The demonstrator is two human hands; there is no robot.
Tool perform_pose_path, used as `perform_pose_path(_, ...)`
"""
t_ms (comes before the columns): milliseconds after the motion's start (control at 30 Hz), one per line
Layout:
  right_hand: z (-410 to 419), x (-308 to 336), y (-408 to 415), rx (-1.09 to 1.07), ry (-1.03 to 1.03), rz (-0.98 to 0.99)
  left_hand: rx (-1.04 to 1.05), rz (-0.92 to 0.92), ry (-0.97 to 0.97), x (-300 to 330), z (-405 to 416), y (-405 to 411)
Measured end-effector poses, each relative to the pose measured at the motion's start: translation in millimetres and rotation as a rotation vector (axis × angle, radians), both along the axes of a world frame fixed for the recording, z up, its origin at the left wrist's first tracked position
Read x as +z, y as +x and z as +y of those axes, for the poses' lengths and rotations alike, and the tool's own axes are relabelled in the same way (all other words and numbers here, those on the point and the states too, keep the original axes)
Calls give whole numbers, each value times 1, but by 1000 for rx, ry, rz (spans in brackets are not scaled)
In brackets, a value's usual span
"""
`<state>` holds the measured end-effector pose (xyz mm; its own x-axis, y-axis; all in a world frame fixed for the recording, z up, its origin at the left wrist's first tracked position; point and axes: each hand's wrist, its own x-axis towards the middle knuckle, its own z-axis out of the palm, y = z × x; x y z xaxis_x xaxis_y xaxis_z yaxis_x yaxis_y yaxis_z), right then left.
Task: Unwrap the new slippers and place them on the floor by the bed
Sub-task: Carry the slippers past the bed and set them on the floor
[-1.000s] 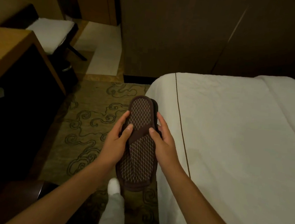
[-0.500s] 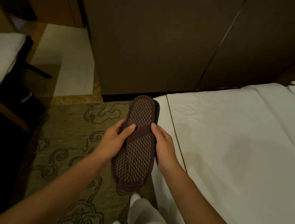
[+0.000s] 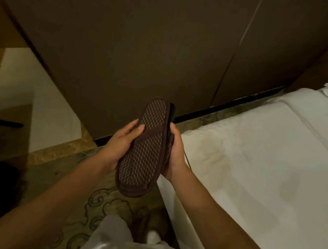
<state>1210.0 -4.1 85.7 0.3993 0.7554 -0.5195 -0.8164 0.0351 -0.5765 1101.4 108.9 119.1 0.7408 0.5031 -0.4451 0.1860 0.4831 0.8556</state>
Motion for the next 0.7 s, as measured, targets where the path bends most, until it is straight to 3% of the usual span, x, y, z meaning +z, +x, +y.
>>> perform_pose_path(367,166,-34,119,-391,128,138,-399,69,-81,-33,187,160)
perform_pose_path(533,200,-47,170,-556,106,106,-496,96,-167,-41,223,229)
perform_pose_path(700,217,-67,239,-641,125,110,-468,131,-189,-59,238,311)
